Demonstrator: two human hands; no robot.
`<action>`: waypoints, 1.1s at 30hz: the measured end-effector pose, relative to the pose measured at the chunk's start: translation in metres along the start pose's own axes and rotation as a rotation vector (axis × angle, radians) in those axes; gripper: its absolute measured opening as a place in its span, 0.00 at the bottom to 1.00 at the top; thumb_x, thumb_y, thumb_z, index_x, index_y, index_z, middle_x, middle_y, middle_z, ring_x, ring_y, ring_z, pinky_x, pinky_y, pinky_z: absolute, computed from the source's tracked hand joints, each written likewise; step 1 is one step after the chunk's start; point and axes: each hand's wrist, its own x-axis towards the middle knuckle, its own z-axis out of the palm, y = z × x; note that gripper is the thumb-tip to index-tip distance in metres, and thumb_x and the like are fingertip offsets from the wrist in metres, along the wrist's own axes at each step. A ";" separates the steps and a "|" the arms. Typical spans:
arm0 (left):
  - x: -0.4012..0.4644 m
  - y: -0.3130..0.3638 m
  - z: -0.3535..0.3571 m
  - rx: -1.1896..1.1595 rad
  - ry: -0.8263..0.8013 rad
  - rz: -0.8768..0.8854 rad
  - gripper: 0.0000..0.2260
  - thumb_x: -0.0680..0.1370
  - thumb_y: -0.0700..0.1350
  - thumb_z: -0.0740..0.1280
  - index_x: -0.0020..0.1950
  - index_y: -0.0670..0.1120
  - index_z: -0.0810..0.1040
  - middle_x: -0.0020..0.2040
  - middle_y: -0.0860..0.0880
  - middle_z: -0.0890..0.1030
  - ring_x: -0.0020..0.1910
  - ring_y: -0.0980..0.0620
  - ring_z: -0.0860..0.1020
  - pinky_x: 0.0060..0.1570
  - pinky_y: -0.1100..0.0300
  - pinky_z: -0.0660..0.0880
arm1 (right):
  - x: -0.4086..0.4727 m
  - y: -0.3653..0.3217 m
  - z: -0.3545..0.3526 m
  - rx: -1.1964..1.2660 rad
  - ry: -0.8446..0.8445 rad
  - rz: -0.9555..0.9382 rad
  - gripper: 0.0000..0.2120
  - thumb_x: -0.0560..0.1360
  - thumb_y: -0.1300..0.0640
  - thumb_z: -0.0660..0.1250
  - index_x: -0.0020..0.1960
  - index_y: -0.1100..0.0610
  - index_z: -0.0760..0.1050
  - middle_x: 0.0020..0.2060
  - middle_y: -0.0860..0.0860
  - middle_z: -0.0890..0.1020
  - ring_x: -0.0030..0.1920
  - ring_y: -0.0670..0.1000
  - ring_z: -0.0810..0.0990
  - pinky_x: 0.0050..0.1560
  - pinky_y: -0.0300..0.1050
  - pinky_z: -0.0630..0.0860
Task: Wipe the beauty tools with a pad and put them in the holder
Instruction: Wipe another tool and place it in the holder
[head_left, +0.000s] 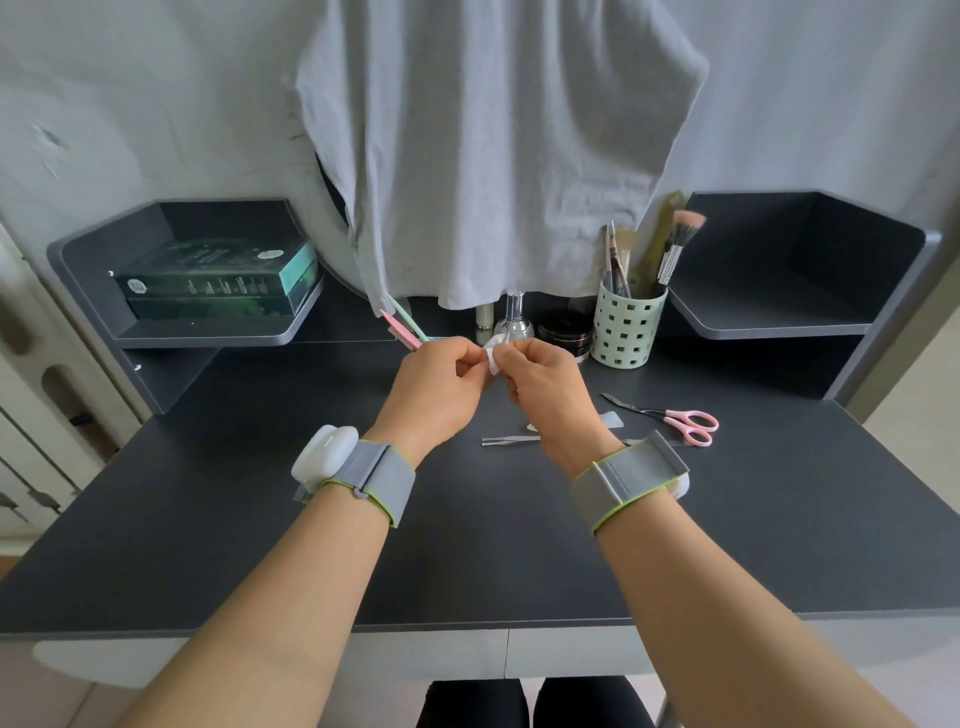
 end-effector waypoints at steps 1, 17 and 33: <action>0.002 0.001 -0.001 -0.005 -0.008 -0.002 0.07 0.81 0.50 0.66 0.52 0.51 0.82 0.45 0.54 0.84 0.45 0.55 0.81 0.38 0.68 0.71 | 0.002 -0.001 -0.002 -0.032 0.008 -0.006 0.10 0.79 0.58 0.65 0.39 0.54 0.78 0.27 0.46 0.72 0.31 0.46 0.68 0.40 0.46 0.69; 0.031 0.024 -0.005 0.025 0.093 0.064 0.08 0.80 0.49 0.67 0.46 0.47 0.82 0.36 0.57 0.80 0.34 0.61 0.75 0.34 0.69 0.66 | 0.007 -0.002 0.002 -0.220 0.009 -0.100 0.14 0.81 0.52 0.65 0.37 0.51 0.73 0.27 0.44 0.71 0.30 0.44 0.67 0.35 0.42 0.64; 0.033 0.026 -0.008 0.035 0.184 0.073 0.07 0.80 0.47 0.66 0.47 0.46 0.81 0.35 0.57 0.78 0.35 0.58 0.74 0.39 0.62 0.67 | -0.001 0.004 0.002 -0.256 0.014 -0.113 0.09 0.81 0.52 0.65 0.42 0.50 0.75 0.29 0.43 0.73 0.30 0.43 0.69 0.35 0.38 0.64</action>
